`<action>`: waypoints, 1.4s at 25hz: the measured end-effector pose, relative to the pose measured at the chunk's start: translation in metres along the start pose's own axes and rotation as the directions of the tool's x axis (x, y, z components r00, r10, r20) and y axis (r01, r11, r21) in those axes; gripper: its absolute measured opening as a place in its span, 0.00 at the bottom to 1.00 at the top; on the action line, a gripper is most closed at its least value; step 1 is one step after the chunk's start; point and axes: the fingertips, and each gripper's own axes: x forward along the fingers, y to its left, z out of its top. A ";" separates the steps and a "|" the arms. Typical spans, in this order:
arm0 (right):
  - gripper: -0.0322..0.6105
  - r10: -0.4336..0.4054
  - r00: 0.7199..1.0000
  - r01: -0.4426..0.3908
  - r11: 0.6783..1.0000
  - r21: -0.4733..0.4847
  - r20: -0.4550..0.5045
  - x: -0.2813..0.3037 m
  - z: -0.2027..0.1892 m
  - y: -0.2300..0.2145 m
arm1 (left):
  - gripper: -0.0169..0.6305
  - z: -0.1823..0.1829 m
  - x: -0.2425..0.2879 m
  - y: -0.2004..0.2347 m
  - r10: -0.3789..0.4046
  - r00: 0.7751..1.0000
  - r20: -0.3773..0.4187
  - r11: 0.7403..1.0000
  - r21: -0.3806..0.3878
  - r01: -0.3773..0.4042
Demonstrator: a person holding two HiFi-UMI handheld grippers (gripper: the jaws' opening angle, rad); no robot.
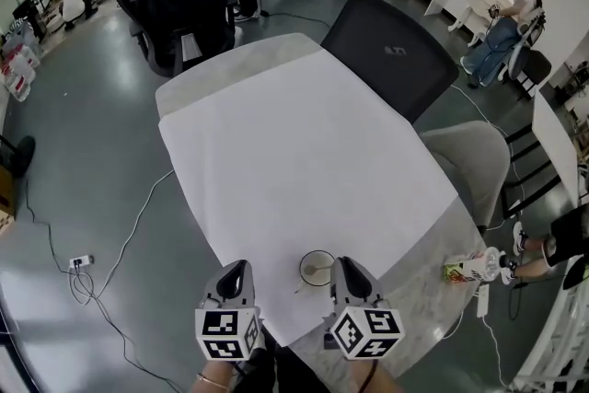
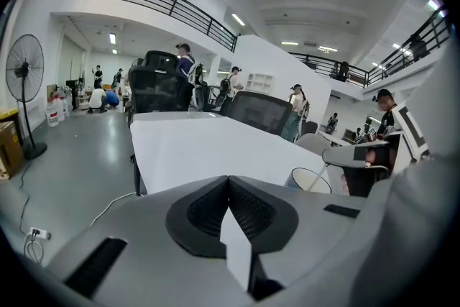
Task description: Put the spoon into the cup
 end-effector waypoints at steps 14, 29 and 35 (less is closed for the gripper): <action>0.15 -0.020 0.999 0.020 1.000 0.002 -0.029 0.003 -0.012 0.001 | 0.05 -0.010 -0.007 -0.005 -0.024 0.999 -0.021 1.000 -0.008 0.024; 0.26 -0.083 0.997 0.083 0.996 0.015 -0.012 -0.009 -0.004 -0.015 | 0.05 -0.006 -0.020 -0.008 -0.029 1.000 0.000 0.999 -0.014 0.029; 0.25 -0.105 0.994 0.105 0.994 0.017 0.013 -0.027 0.010 -0.013 | 0.05 0.013 -0.031 -0.013 -0.037 0.998 0.042 0.999 -0.005 0.037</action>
